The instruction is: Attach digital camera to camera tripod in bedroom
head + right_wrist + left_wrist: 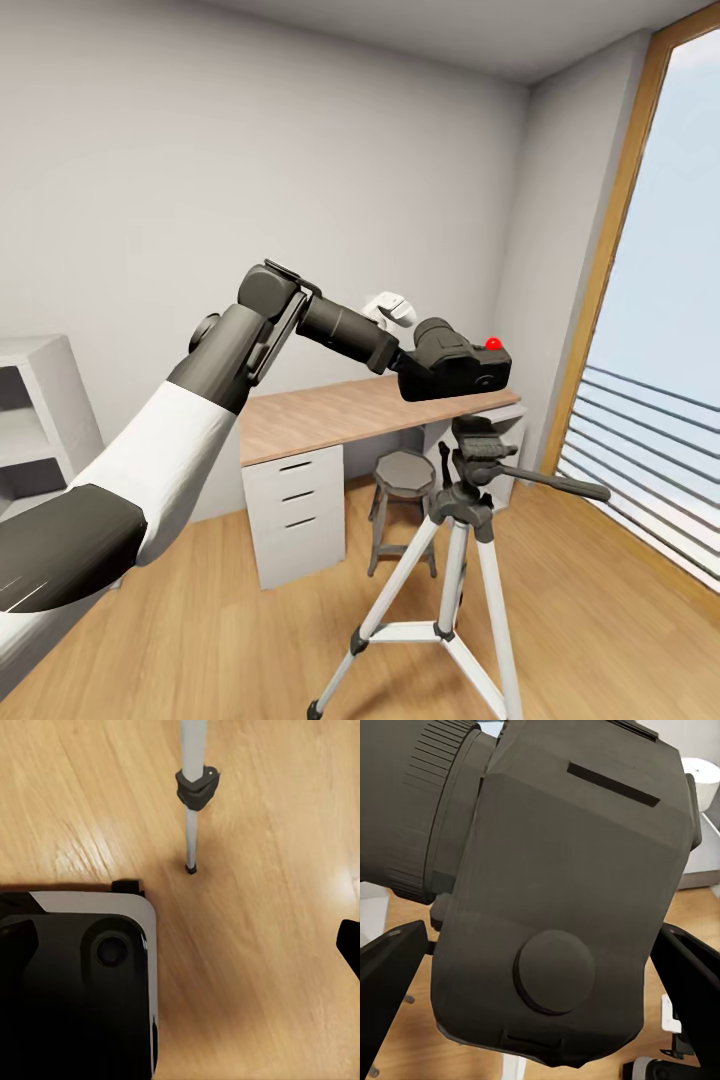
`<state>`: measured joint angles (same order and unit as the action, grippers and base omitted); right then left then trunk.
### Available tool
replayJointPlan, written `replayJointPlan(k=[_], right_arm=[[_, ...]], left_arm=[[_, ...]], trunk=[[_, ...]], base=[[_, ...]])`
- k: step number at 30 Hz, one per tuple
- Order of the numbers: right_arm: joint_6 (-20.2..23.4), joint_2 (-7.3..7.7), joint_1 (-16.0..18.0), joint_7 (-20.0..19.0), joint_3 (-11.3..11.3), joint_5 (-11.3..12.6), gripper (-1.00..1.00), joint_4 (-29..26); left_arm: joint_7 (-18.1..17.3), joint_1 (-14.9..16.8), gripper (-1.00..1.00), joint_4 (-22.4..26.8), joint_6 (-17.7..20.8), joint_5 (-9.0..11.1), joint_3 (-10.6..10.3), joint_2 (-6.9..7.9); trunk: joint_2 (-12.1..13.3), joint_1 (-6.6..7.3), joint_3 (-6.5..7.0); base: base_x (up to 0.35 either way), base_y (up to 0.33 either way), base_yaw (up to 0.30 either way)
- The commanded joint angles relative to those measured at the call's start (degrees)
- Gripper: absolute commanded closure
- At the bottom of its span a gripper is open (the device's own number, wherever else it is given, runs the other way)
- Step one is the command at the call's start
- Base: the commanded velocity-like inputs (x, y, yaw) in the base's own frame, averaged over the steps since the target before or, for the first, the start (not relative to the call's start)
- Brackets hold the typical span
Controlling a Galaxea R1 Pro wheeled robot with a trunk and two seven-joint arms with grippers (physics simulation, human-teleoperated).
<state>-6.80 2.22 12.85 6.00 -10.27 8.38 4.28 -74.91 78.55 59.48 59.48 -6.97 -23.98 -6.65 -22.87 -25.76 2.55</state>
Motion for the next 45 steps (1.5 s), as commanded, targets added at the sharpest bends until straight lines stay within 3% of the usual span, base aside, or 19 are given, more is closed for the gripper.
replayJointPlan(k=[1,10,17,45], right_arm=[[-0.41,-0.03,0.07,-0.02,-0.49,0.59,-1.0,0.22],[-0.41,-0.03,0.07,-0.02,-0.5,0.59,-1.0,0.21],[-0.45,-0.03,0.07,-0.02,-0.5,0.59,-1.0,0.22],[-0.44,-0.03,0.07,-0.02,-0.49,0.59,-1.0,0.22]], left_arm=[[-0.51,0.02,1.0,0.02,0.52,-0.59,0.07,-0.03],[-0.59,0.02,1.0,-0.05,0.52,-0.62,-0.47,-0.03],[-0.49,0.02,1.0,-1.59,0.52,-0.59,-3.68,0.18],[-0.42,0.02,1.0,-2.53,0.52,-0.59,-3.88,0.23]], trunk=[[-0.05,-0.02,-0.03],[-0.05,-0.02,-0.03],[-0.05,-0.02,-0.03],[-0.05,-0.02,-0.03]], base=[[0.007,-0.004,0.0],[0.001,-0.001,0.0],[0.0,0.0,0.0],[-0.017,-0.02,0.0]])
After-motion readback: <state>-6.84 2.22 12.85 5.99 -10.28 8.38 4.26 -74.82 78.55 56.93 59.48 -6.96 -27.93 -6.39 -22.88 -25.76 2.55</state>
